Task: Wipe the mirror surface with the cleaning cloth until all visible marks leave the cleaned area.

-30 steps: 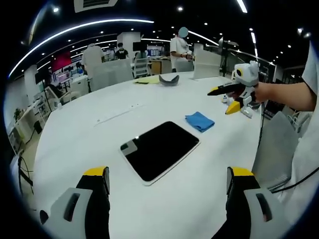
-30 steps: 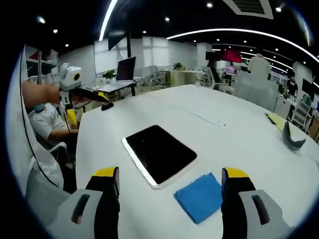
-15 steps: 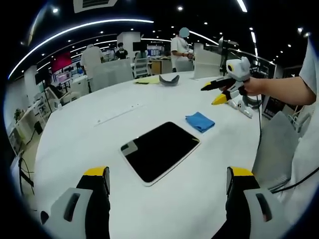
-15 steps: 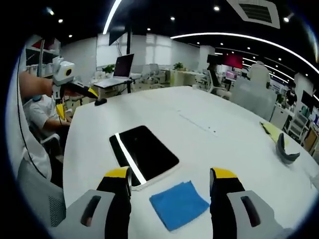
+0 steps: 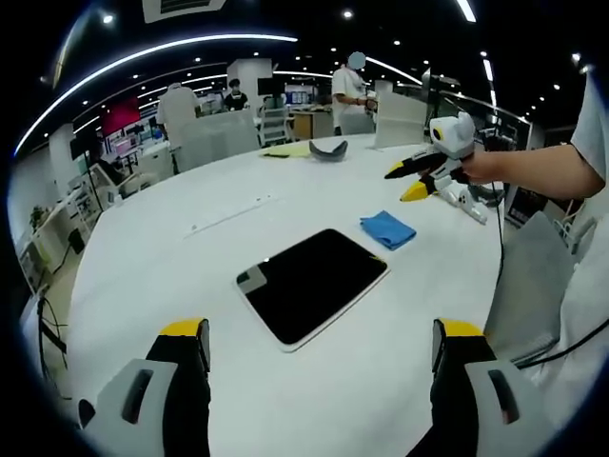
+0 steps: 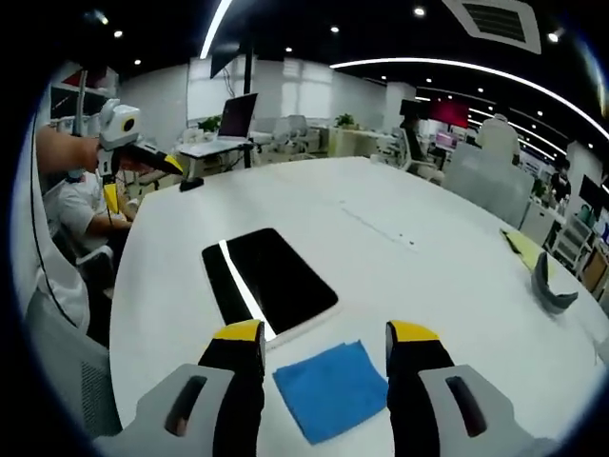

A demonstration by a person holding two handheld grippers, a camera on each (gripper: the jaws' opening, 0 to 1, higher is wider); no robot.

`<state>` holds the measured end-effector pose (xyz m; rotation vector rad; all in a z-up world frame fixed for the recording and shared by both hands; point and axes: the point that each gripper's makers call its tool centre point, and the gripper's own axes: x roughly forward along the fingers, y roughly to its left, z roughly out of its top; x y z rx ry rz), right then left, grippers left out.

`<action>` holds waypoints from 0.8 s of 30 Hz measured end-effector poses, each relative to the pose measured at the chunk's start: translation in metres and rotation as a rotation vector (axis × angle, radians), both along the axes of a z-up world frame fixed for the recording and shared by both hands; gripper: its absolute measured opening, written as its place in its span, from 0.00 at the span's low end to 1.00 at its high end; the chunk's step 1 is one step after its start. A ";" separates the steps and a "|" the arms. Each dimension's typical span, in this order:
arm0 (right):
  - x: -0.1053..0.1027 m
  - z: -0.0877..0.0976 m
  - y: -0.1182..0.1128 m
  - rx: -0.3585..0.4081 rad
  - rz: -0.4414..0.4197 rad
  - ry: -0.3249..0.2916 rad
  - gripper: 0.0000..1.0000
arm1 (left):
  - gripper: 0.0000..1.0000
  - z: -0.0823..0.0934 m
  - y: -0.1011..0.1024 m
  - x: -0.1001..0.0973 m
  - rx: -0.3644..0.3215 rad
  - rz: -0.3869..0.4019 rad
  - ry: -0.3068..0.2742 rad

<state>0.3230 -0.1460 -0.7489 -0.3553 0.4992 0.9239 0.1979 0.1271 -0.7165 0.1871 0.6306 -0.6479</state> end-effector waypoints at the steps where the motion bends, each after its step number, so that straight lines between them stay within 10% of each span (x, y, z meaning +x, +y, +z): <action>1: 0.001 -0.002 0.000 0.006 -0.002 0.006 0.47 | 0.98 -0.001 0.000 0.000 0.000 0.002 0.004; 24: 0.007 -0.076 -0.023 -0.028 -0.042 0.080 0.34 | 0.97 -0.015 0.003 -0.009 0.024 0.000 0.064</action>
